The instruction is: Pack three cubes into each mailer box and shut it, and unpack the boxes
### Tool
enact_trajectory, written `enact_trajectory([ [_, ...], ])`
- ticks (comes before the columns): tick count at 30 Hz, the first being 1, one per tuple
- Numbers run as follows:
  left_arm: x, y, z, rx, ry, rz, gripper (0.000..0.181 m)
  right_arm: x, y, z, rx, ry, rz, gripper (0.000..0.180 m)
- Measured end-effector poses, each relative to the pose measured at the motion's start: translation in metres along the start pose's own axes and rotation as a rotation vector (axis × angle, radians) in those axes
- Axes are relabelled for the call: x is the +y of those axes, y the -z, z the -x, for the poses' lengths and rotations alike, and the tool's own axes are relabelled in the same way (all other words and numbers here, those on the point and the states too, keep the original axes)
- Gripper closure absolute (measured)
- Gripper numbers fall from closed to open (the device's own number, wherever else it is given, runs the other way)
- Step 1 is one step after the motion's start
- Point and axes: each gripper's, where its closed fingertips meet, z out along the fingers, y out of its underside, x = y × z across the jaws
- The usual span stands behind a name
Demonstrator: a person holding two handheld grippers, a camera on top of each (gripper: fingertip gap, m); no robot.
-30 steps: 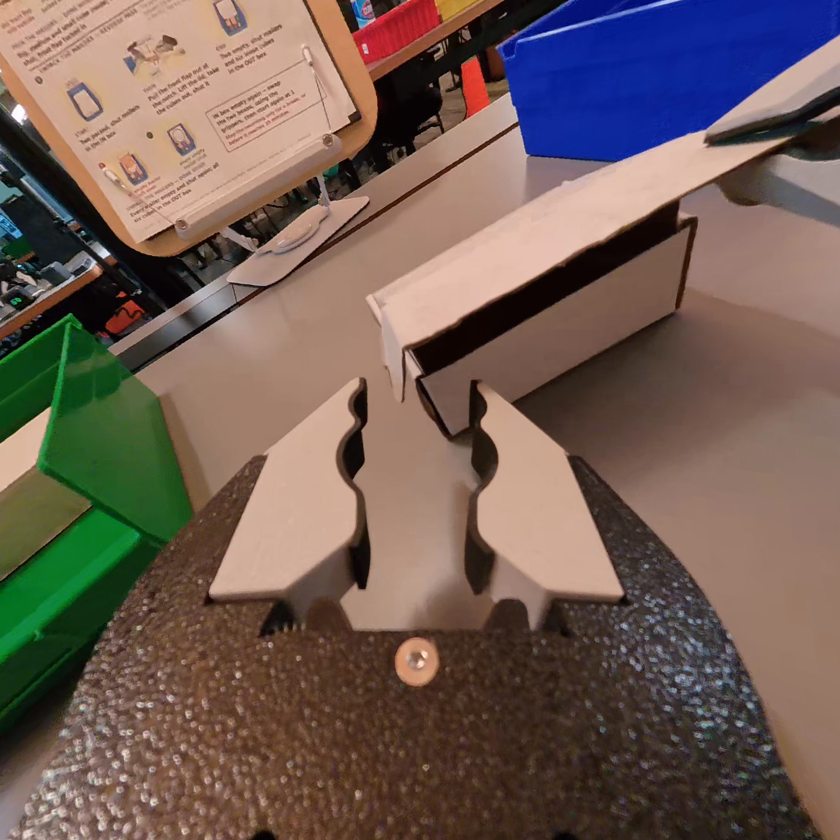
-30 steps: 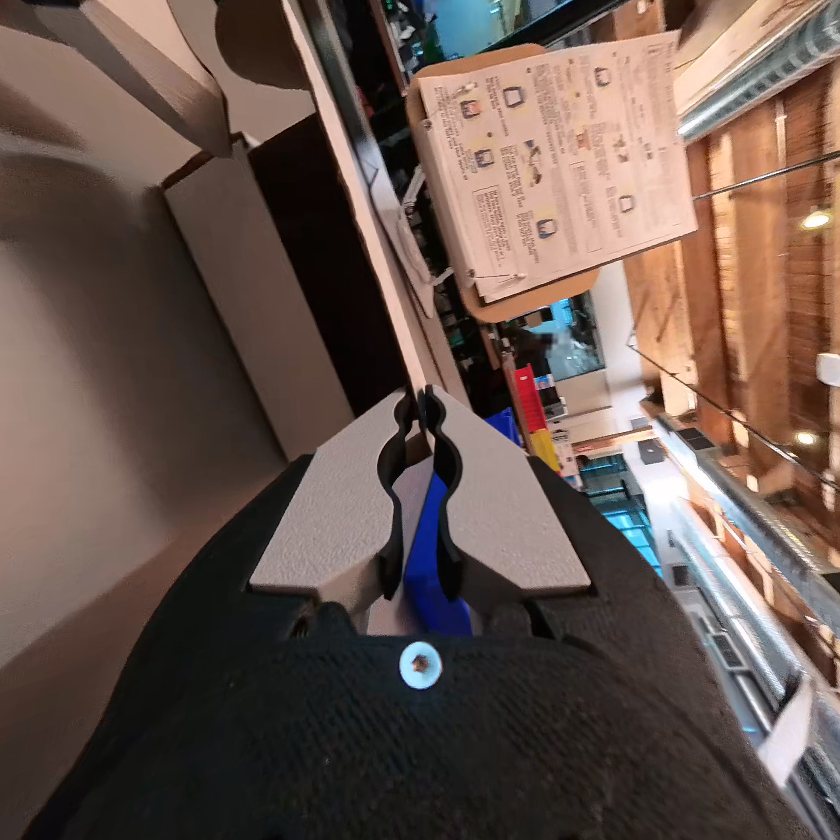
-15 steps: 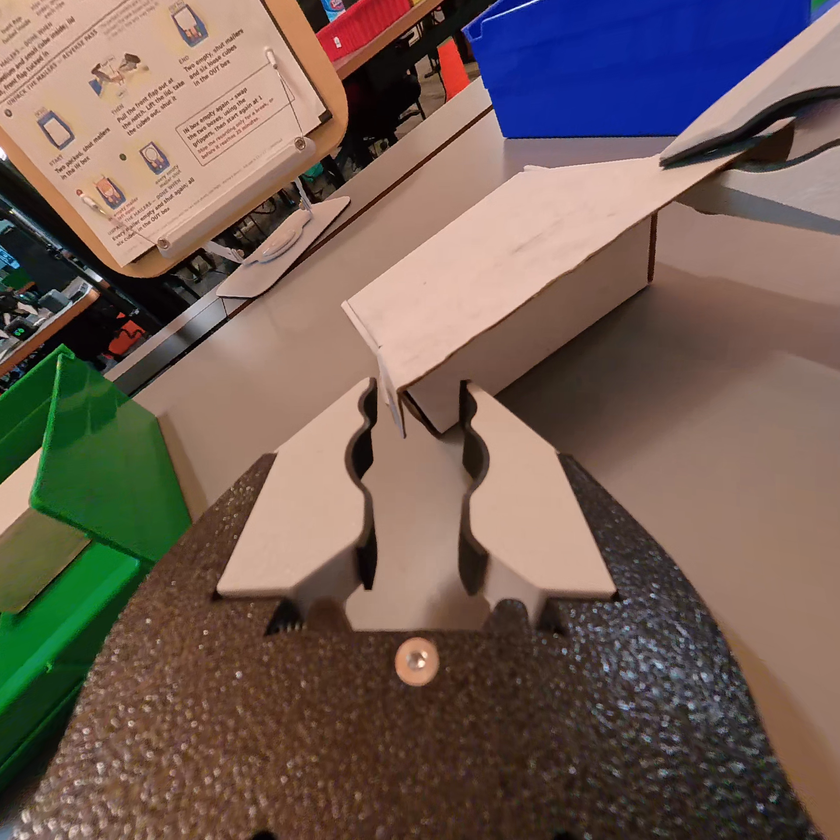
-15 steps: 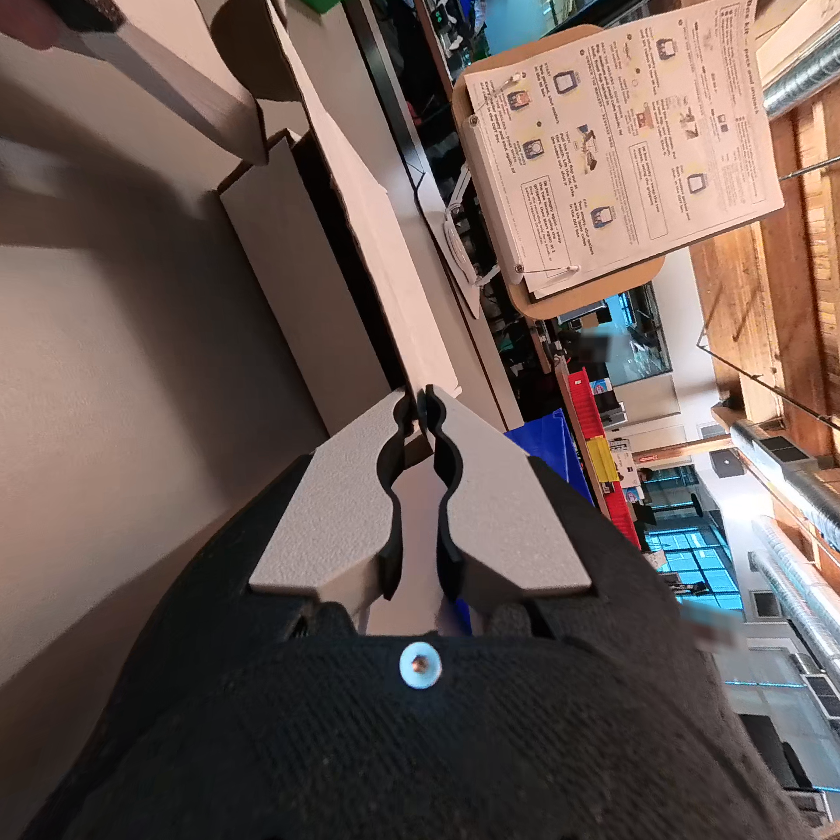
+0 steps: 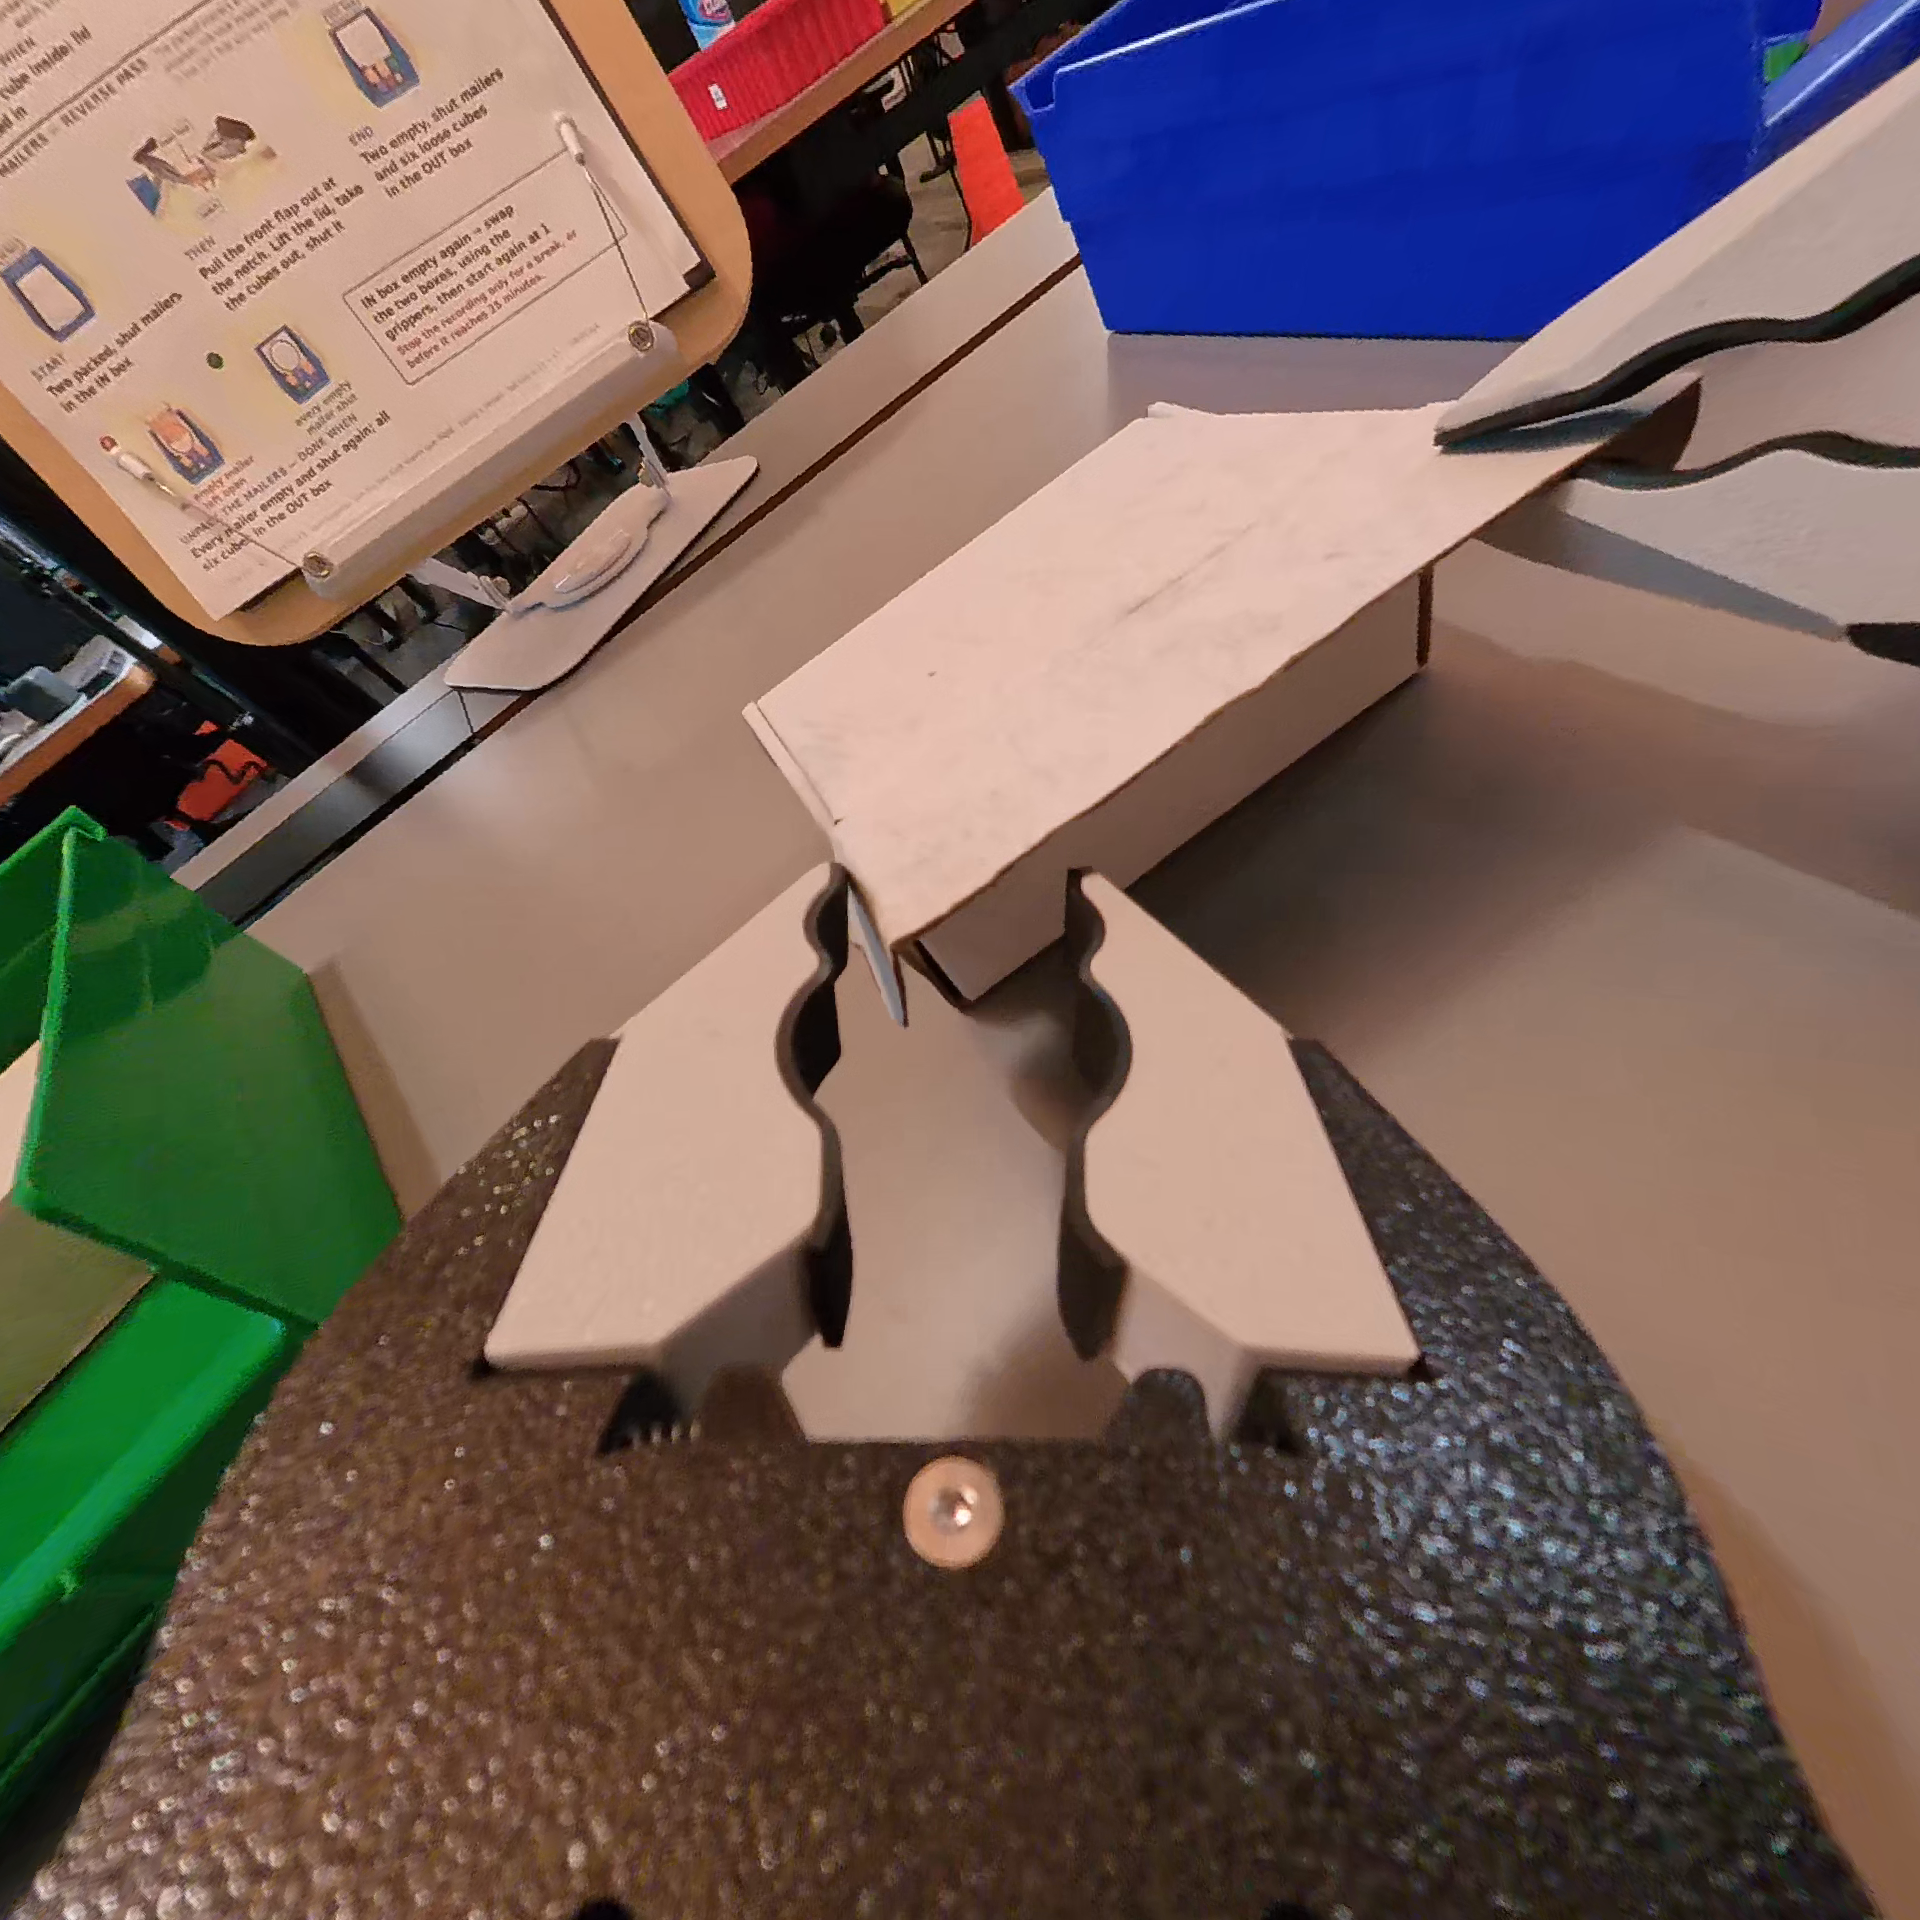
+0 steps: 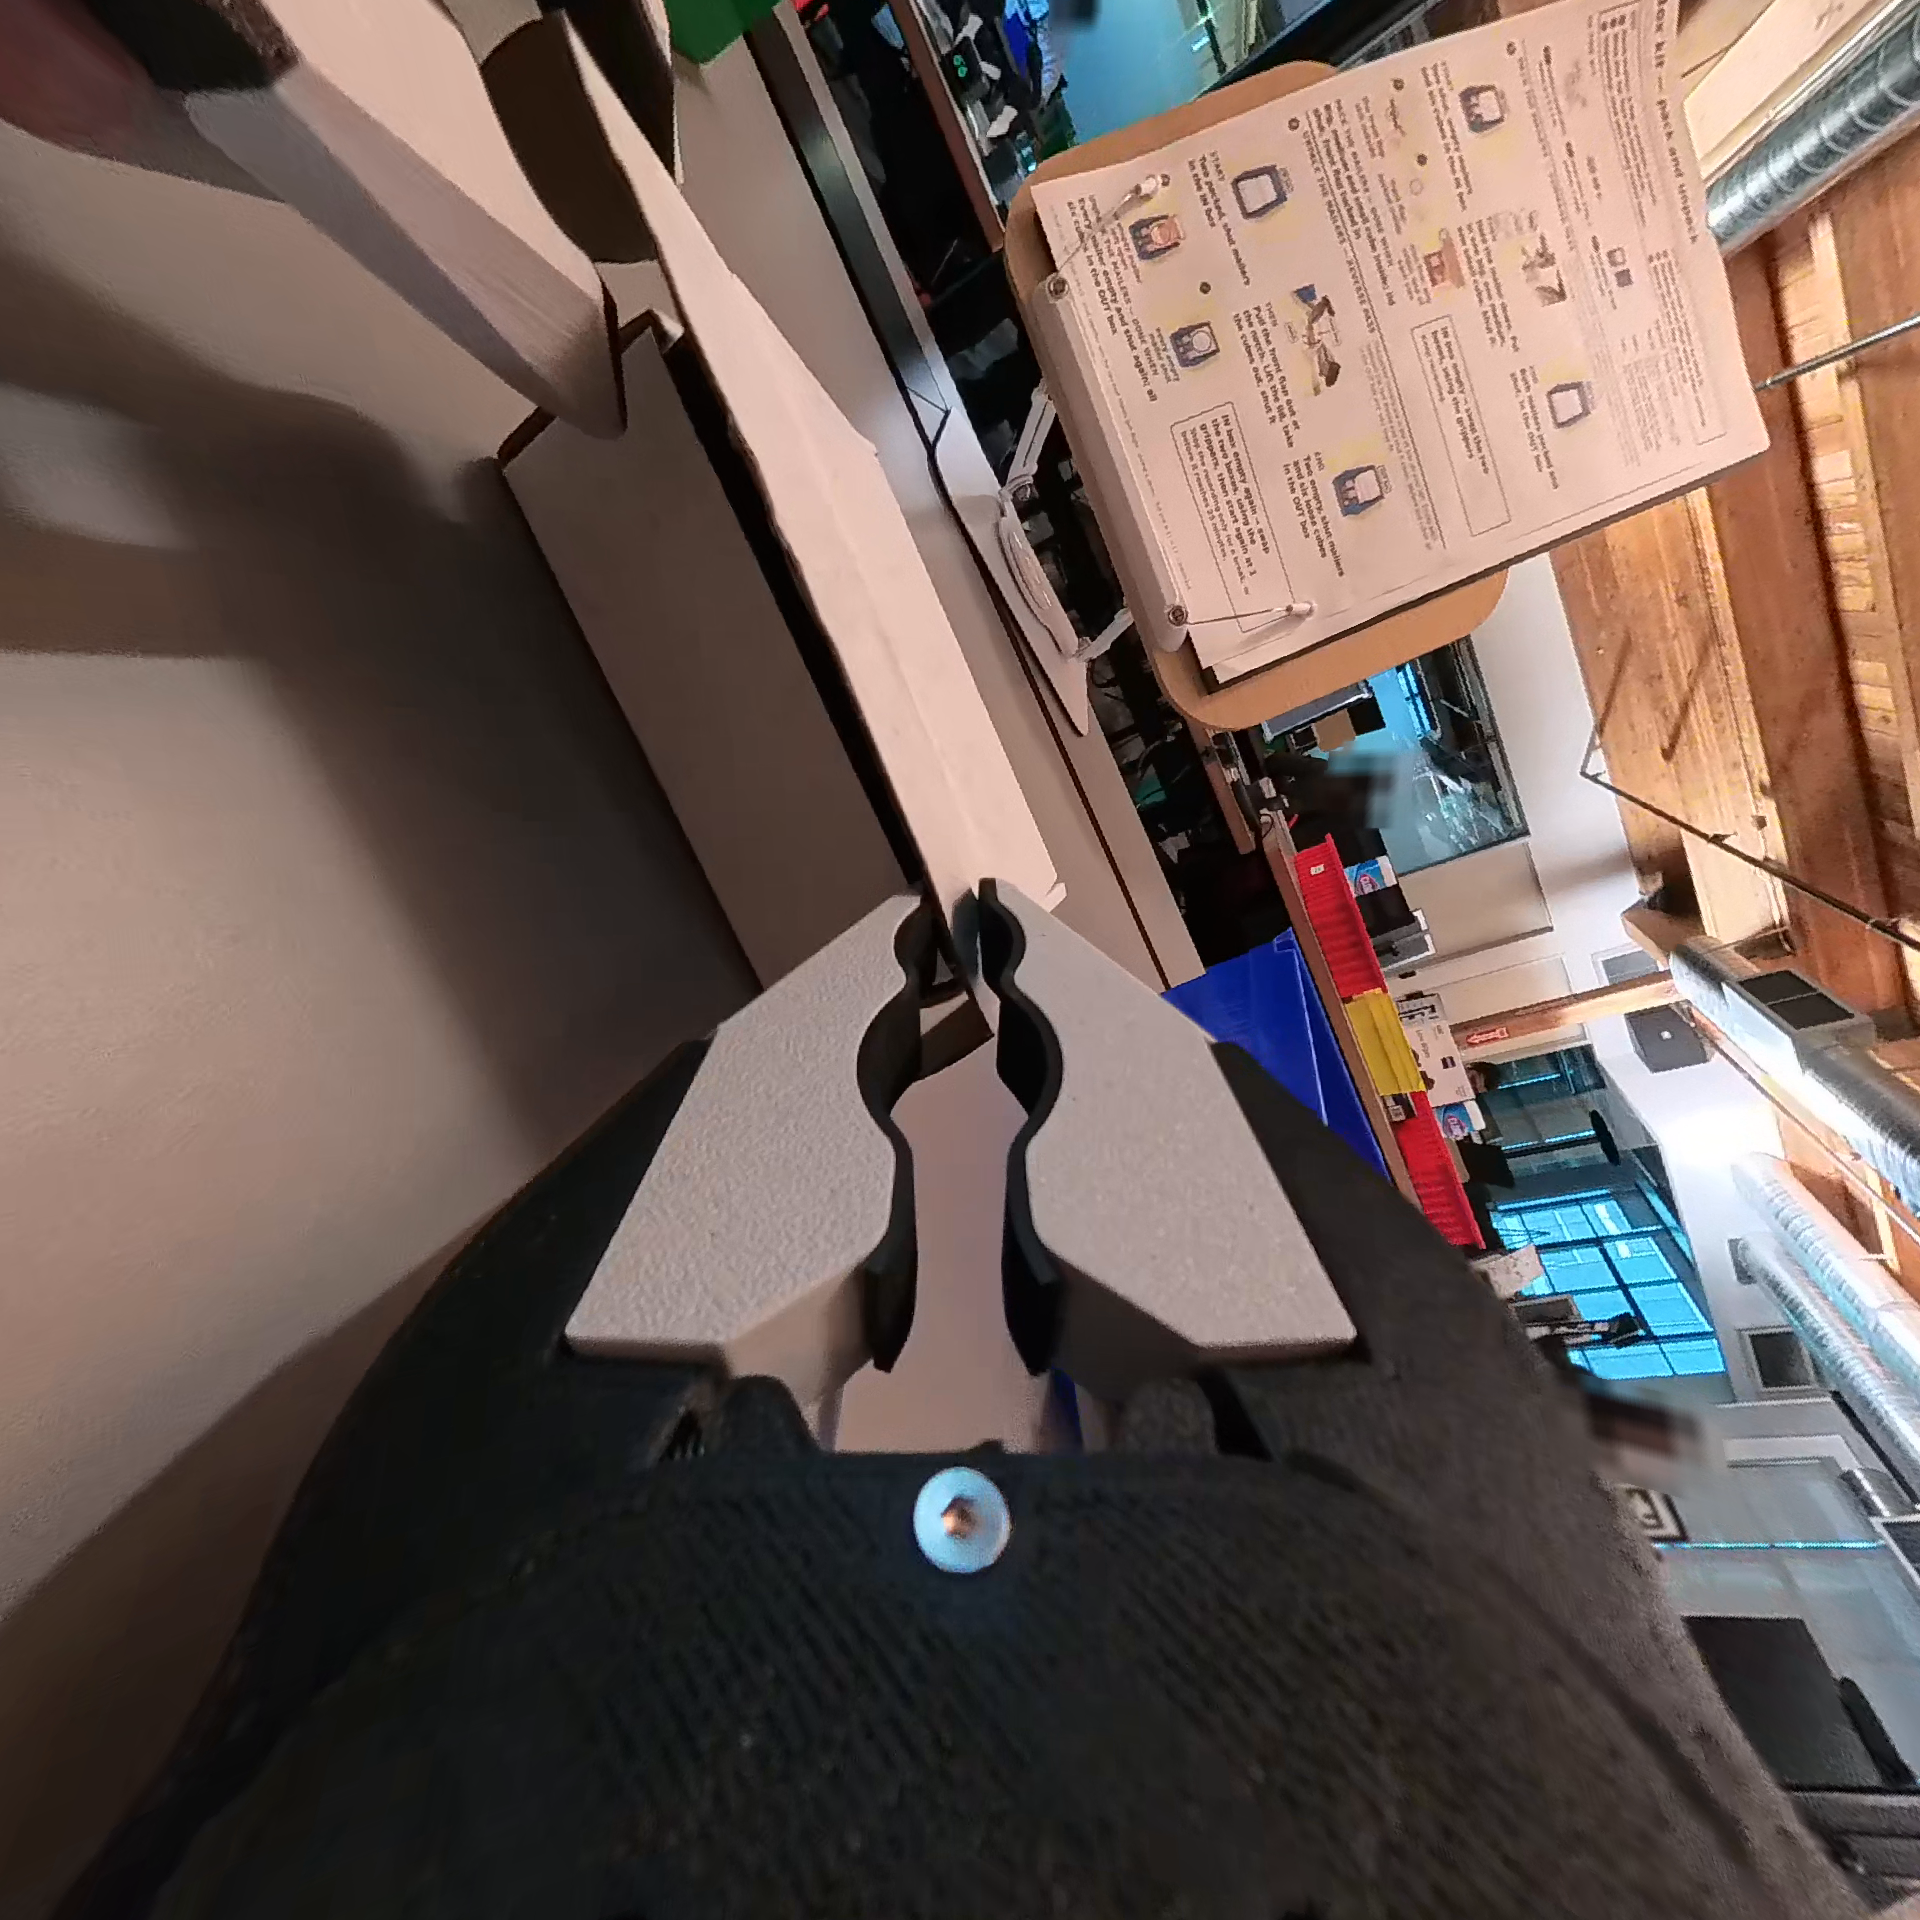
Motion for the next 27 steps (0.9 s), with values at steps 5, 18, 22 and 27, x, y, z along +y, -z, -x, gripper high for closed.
enact_trajectory([
  [5,-0.003,-0.001,0.006,-0.047,-0.042,-0.003,0.147,0.000,0.000,-0.001,-0.004,0.005,-0.006,0.175],
  [18,-0.006,-0.006,0.007,-0.083,-0.104,0.001,0.161,-0.002,0.002,-0.003,-0.014,-0.076,-0.032,0.174],
  [22,-0.007,-0.006,0.007,-0.091,-0.070,0.004,0.161,-0.003,0.001,-0.004,-0.003,-0.145,-0.028,0.172],
  [27,-0.009,-0.008,0.007,-0.097,-0.067,0.027,0.161,0.009,0.009,-0.019,0.090,-0.228,0.071,0.152],
])
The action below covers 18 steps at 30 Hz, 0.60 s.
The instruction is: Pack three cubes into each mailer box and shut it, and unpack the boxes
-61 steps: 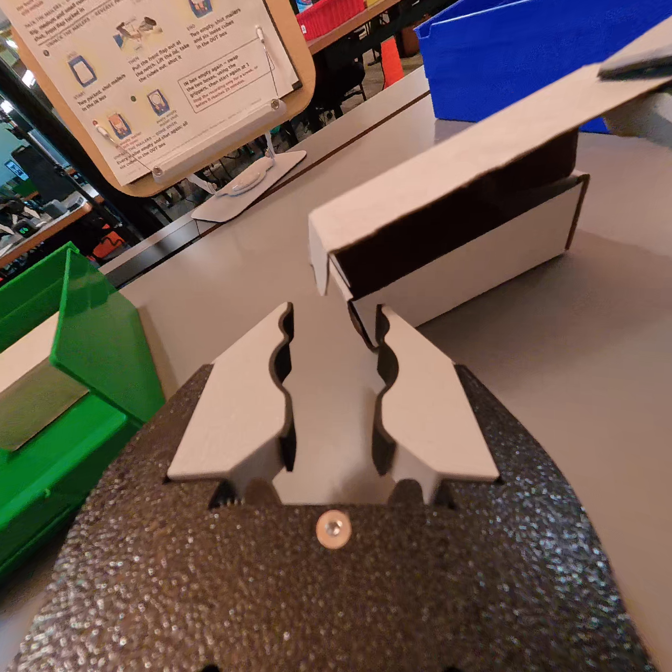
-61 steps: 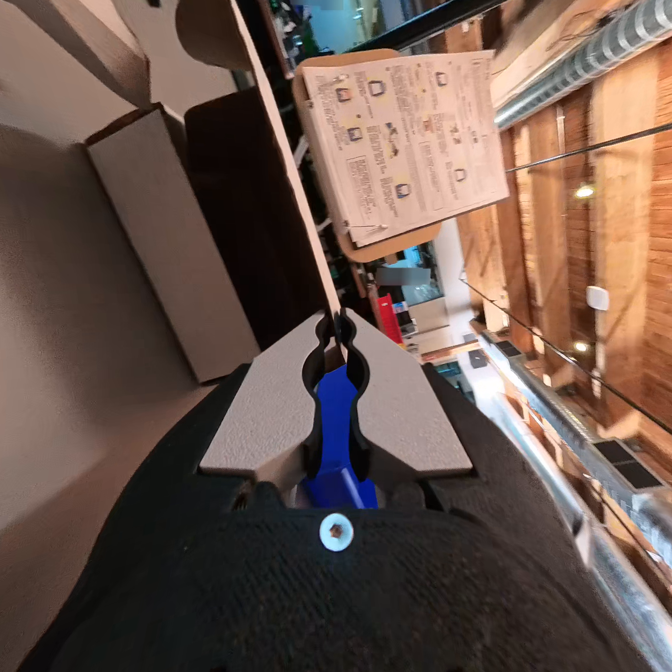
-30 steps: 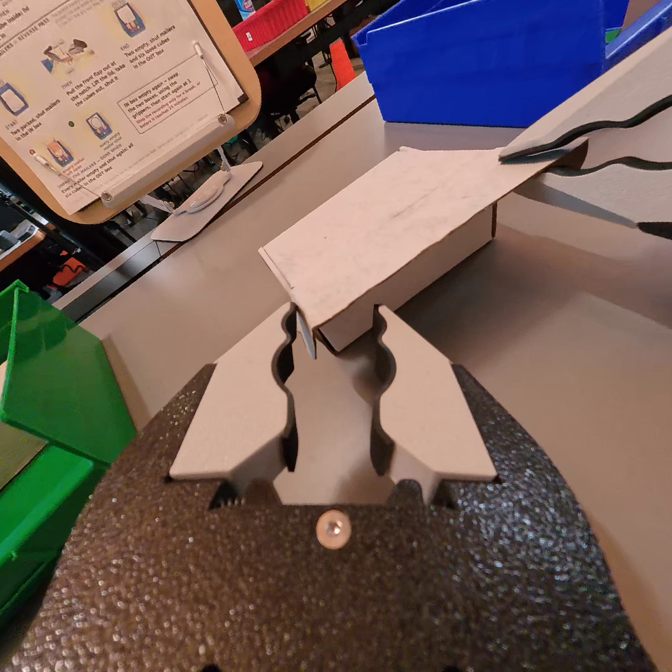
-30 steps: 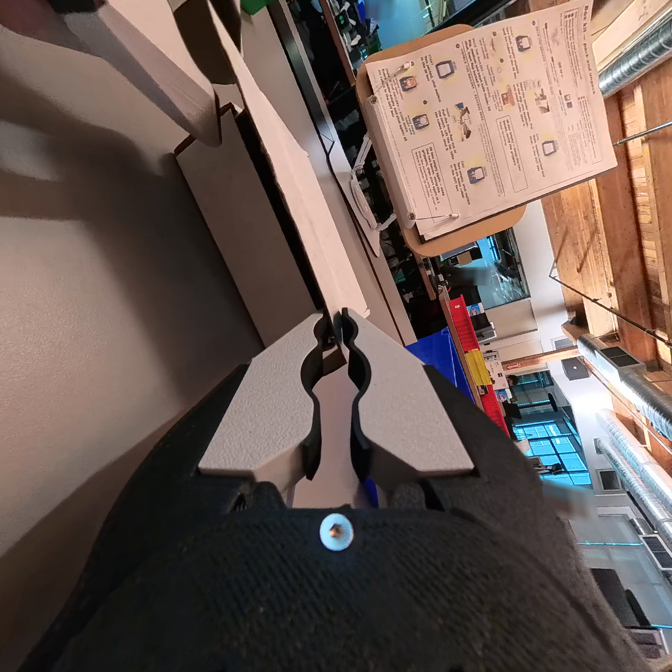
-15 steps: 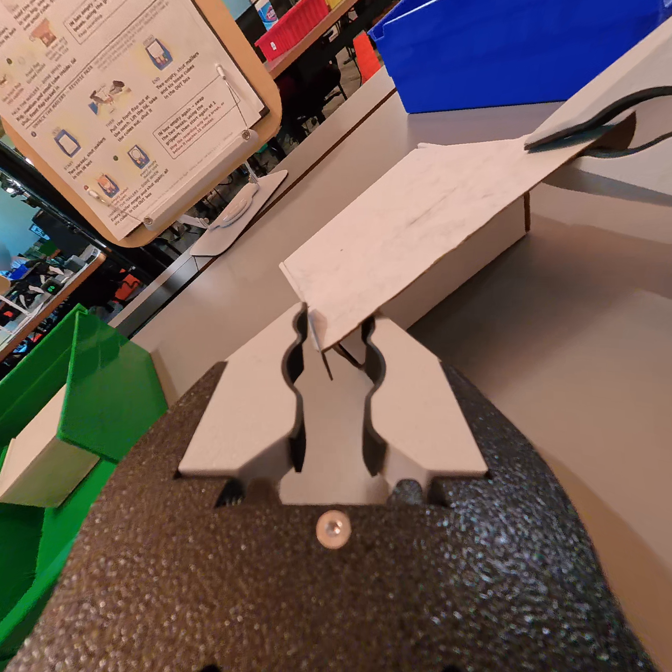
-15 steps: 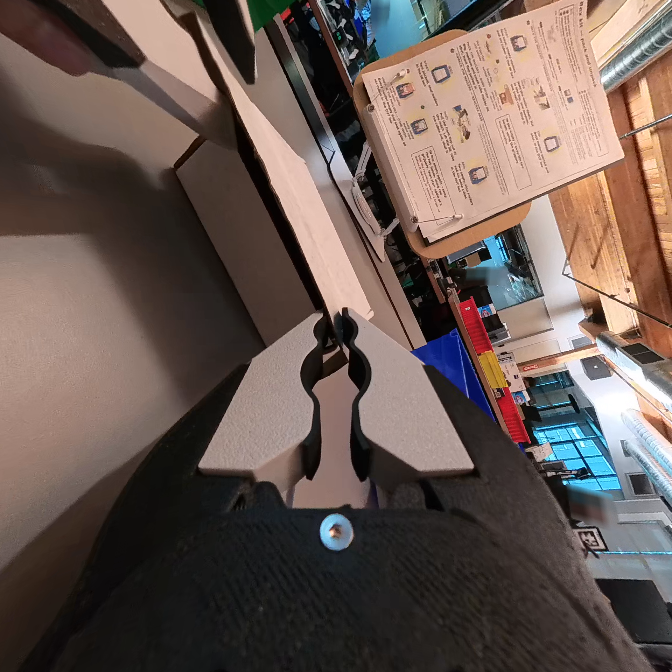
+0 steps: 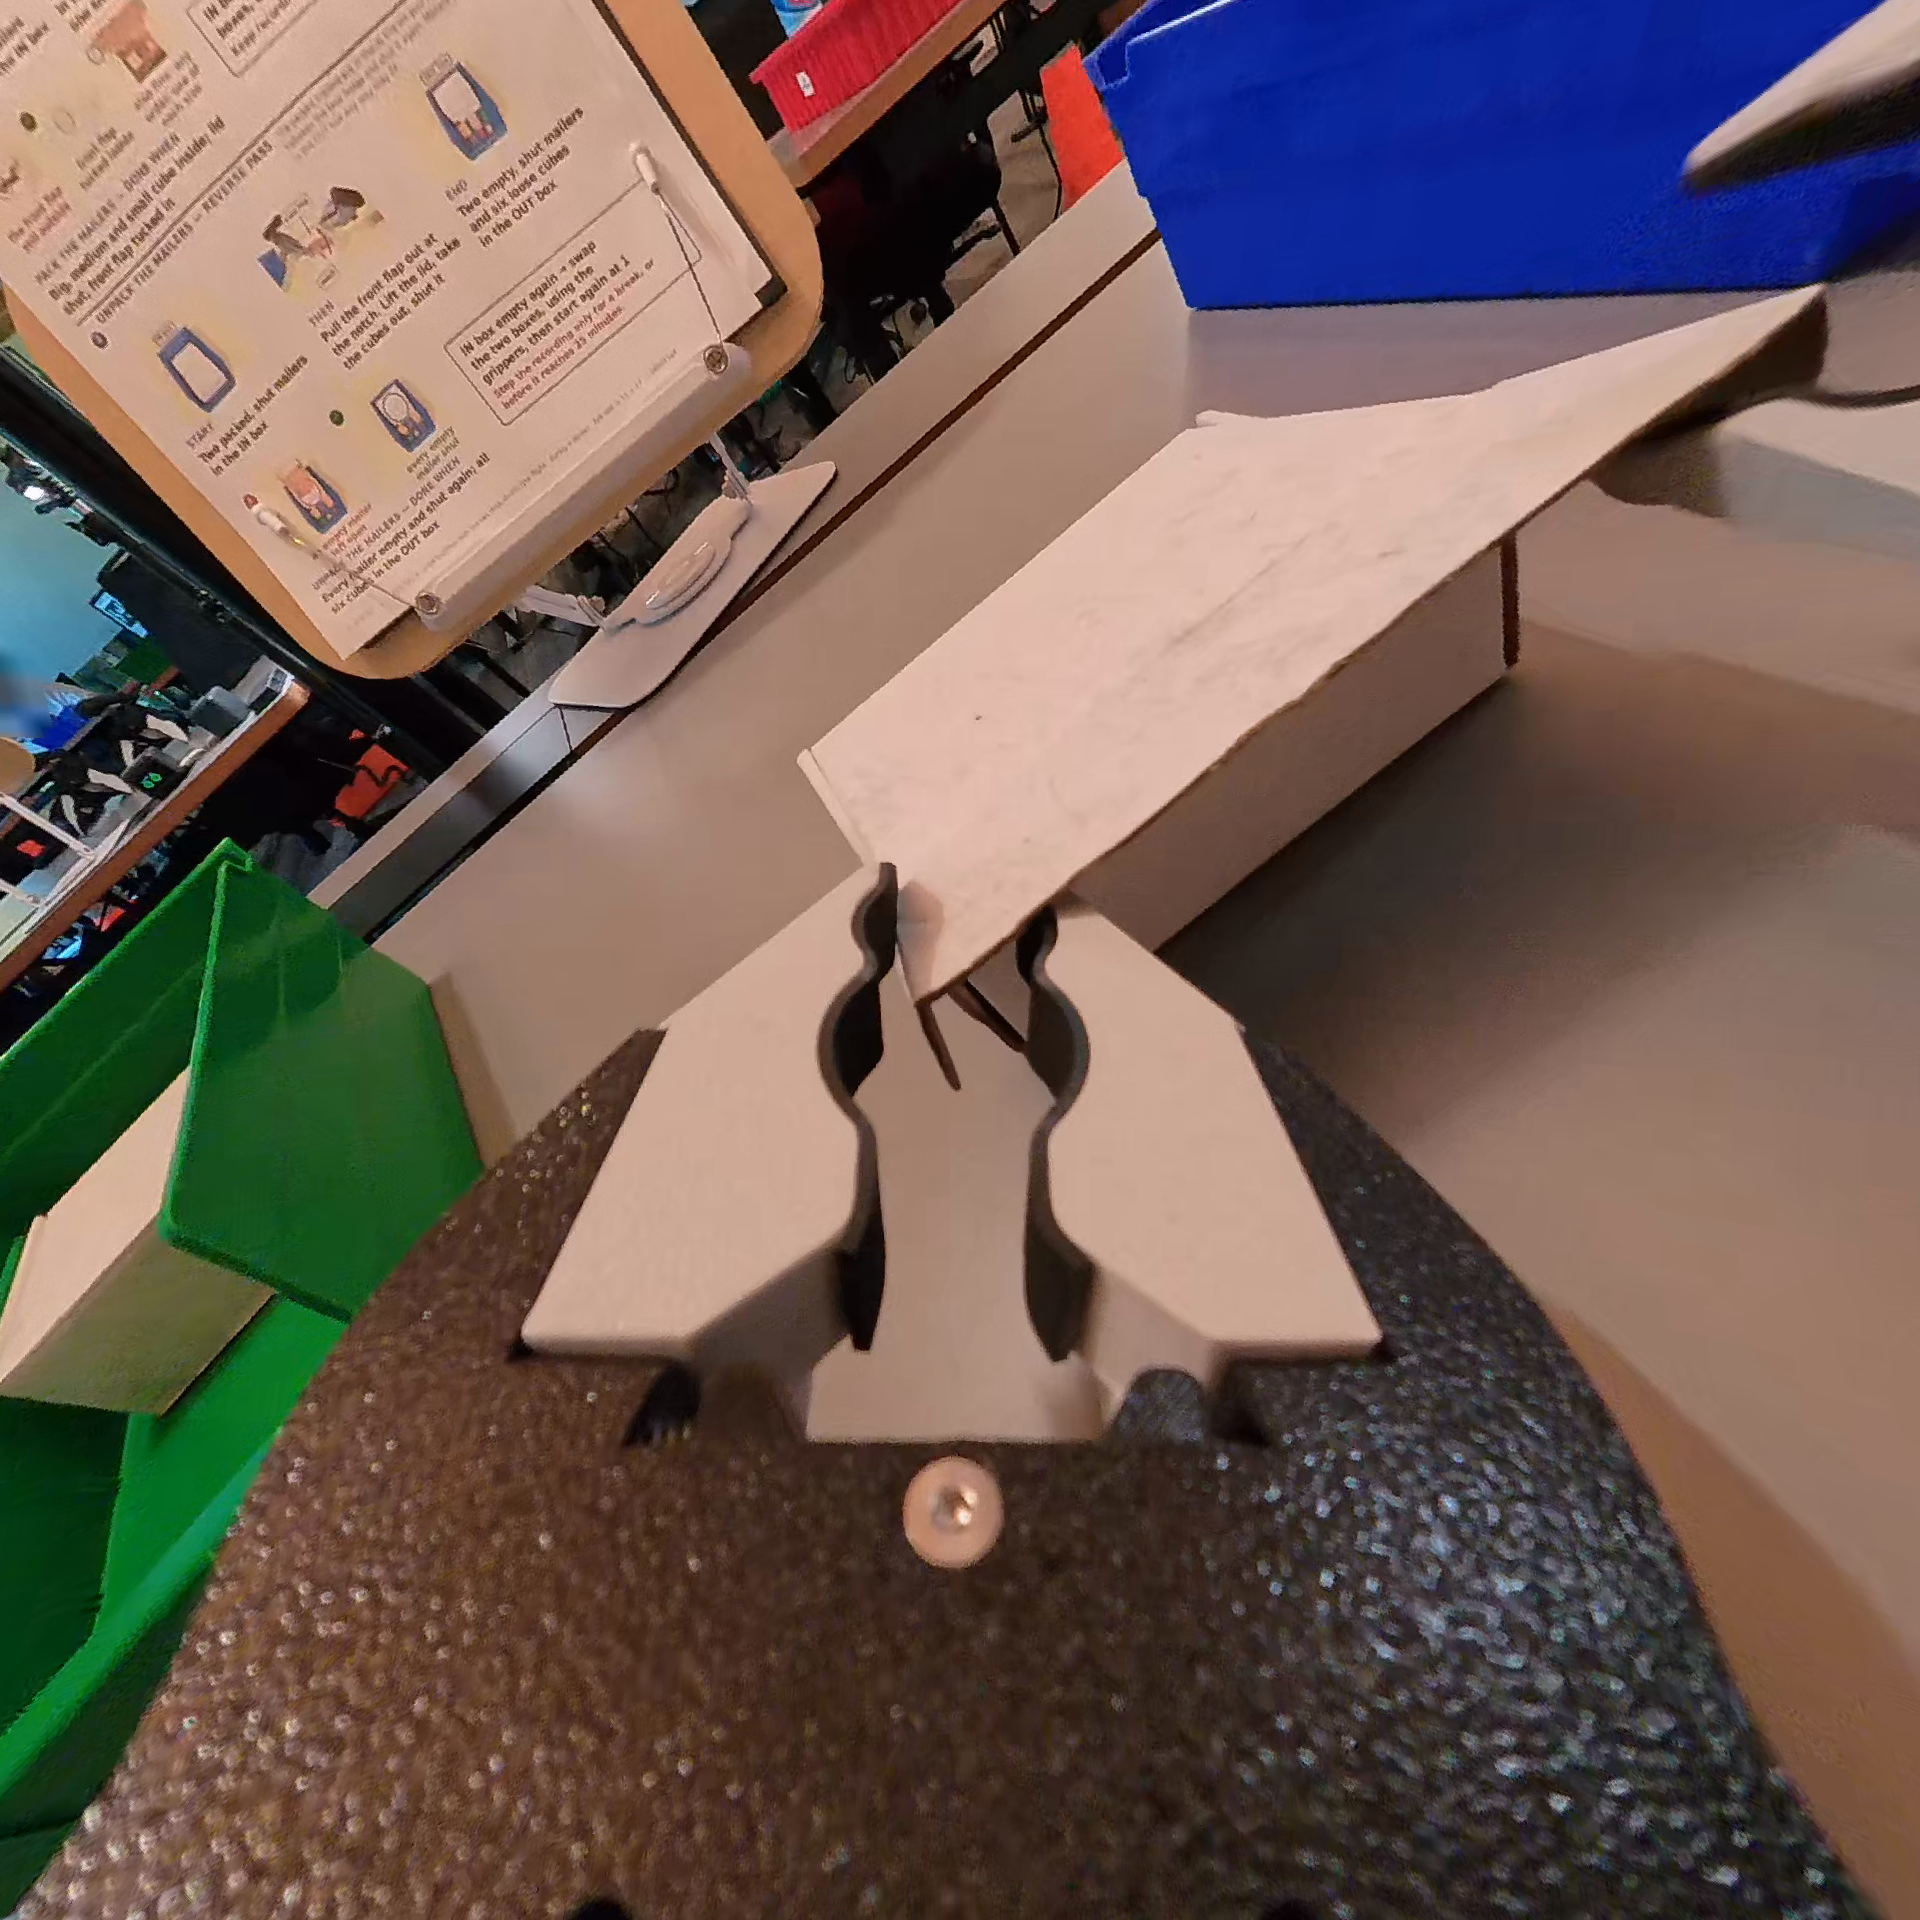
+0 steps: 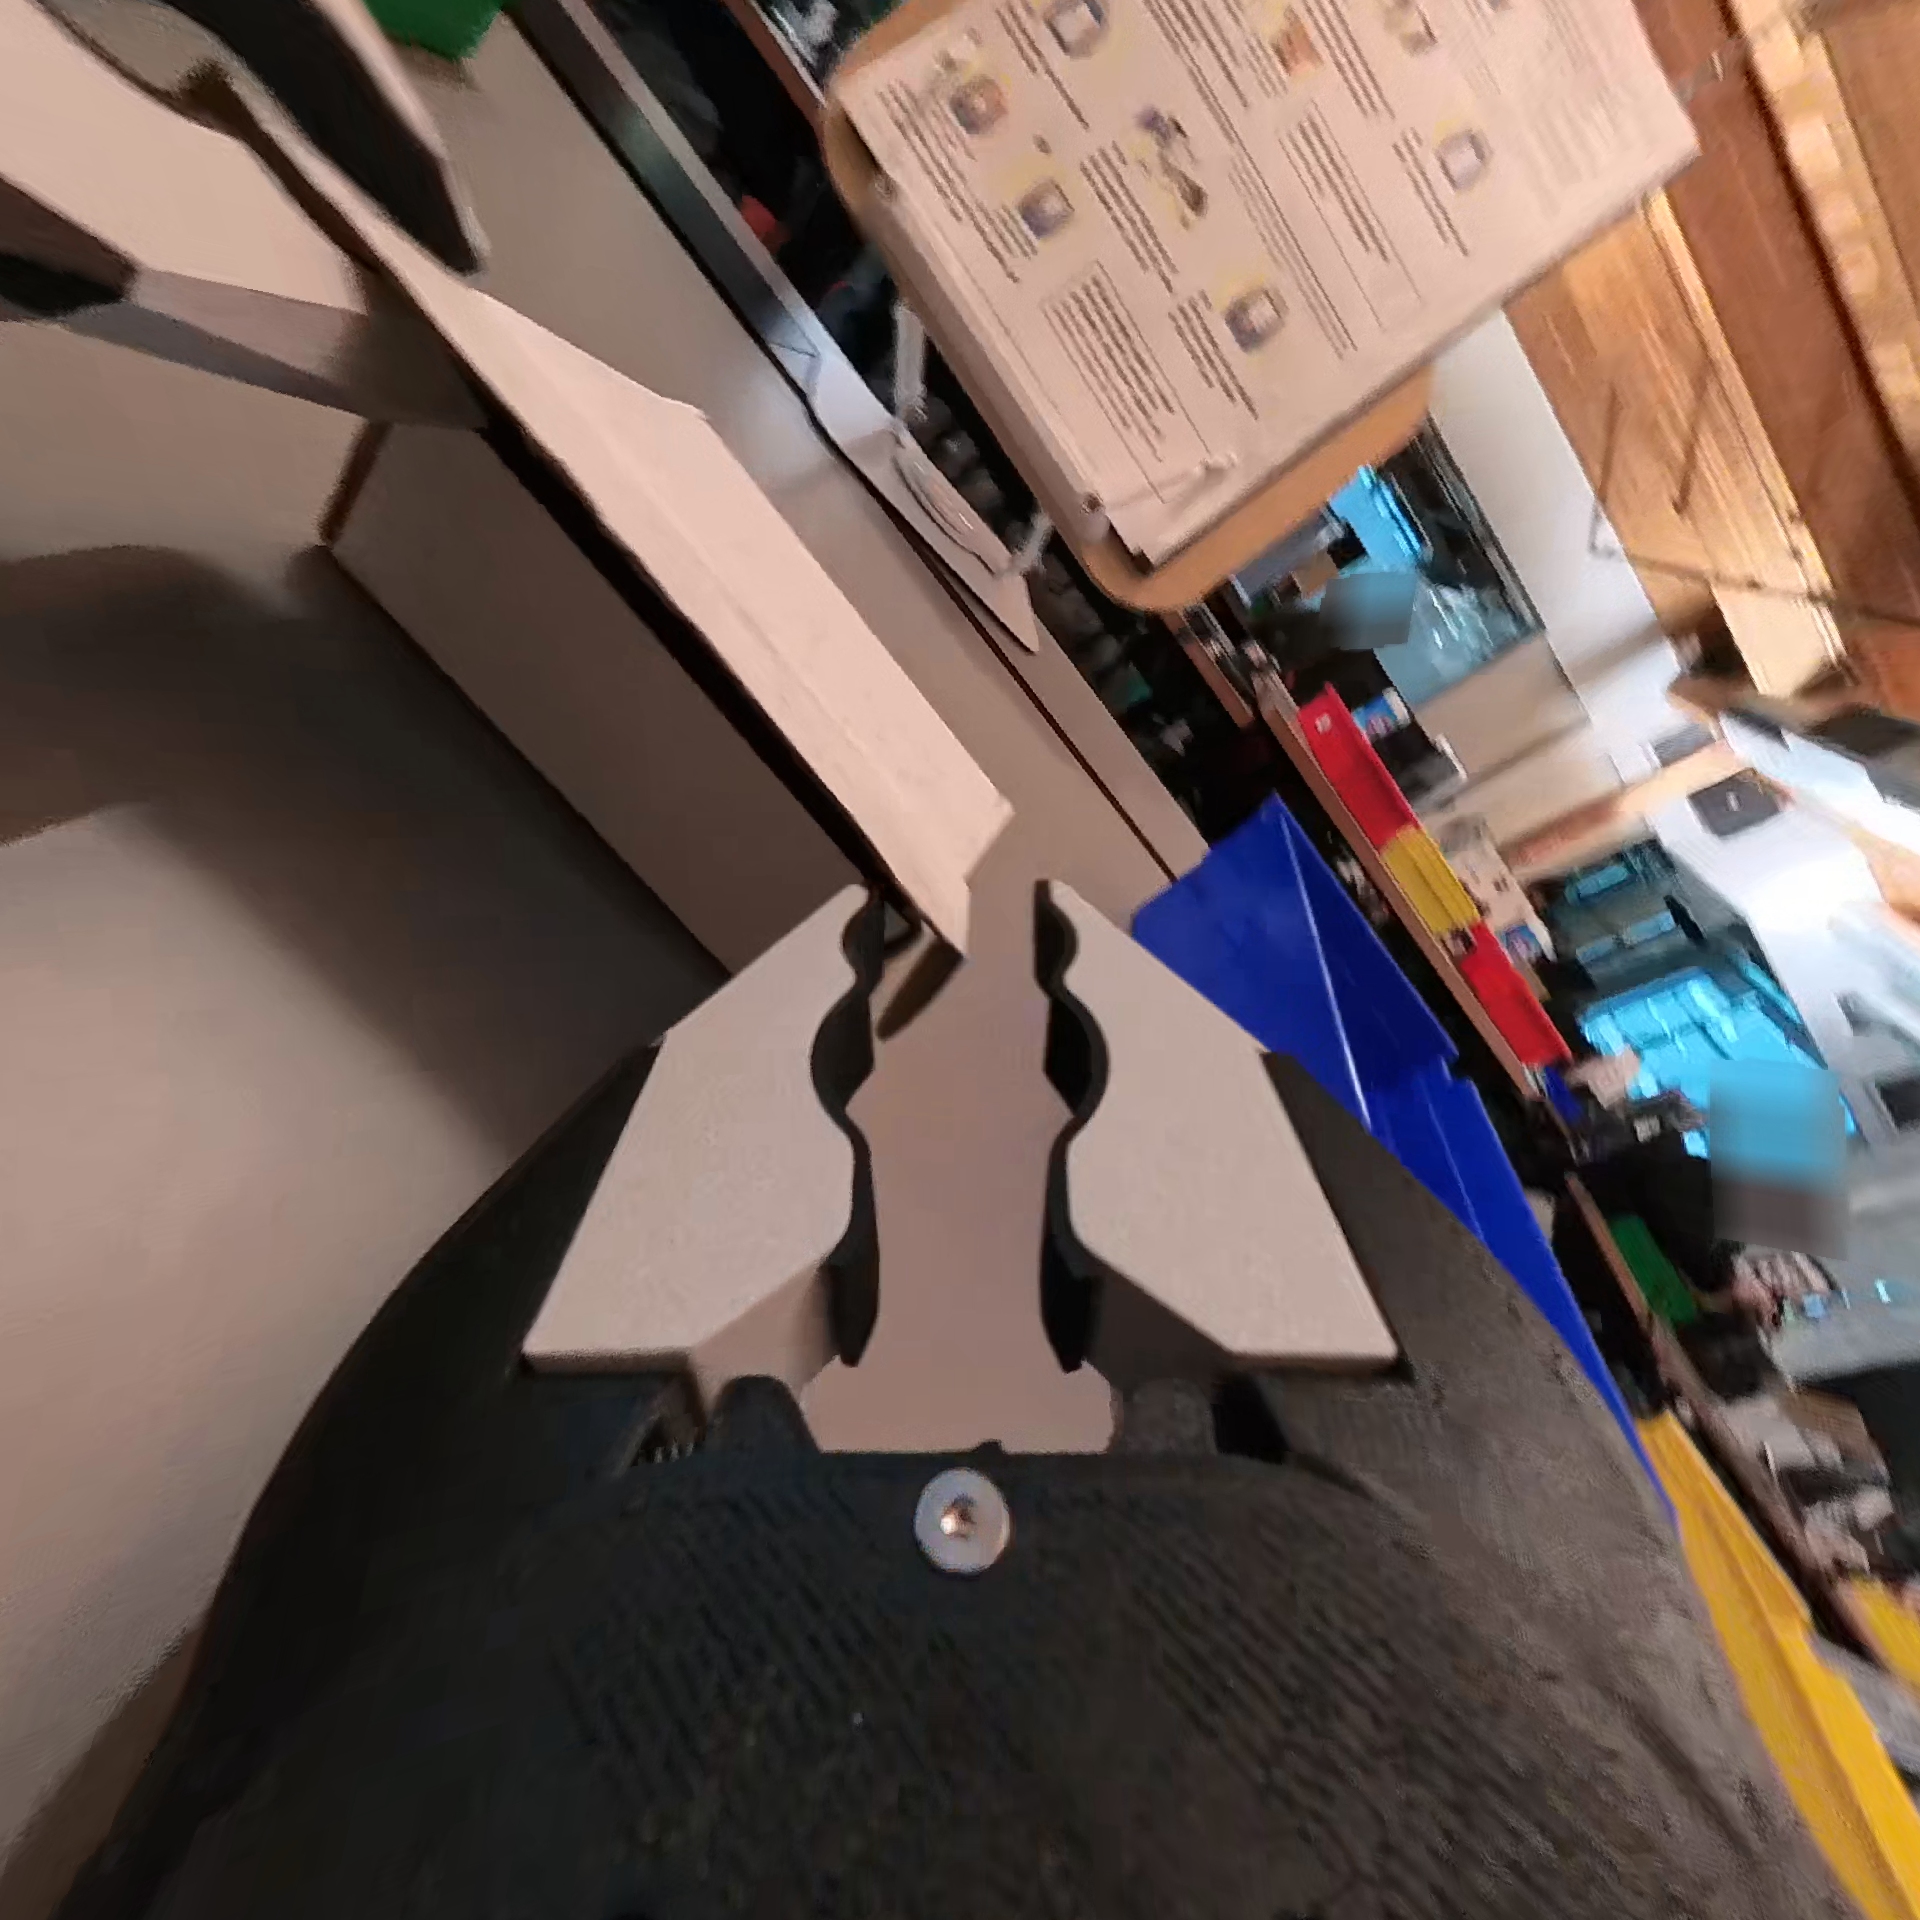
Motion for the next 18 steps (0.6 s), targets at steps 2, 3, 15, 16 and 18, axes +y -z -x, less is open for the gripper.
enact_trajectory([
  [2,-0.001,0.000,0.000,-0.001,-0.010,0.008,0.161,0.010,0.008,-0.009,0.037,-0.083,0.044,0.143],
  [3,-0.003,0.000,-0.001,-0.002,-0.011,0.004,0.161,0.011,0.012,-0.010,0.037,-0.137,0.038,0.140],
  [15,-0.002,0.005,-0.008,0.061,0.087,-0.063,0.151,0.019,0.000,-0.001,-0.005,-0.178,0.048,0.178],
  [16,0.001,0.006,-0.006,0.059,0.108,-0.054,0.148,0.019,0.000,0.000,-0.010,-0.206,0.044,0.178],
  [18,0.008,0.007,-0.005,0.076,0.138,-0.023,0.145,0.023,0.000,-0.002,-0.006,-0.231,0.058,0.179],
])
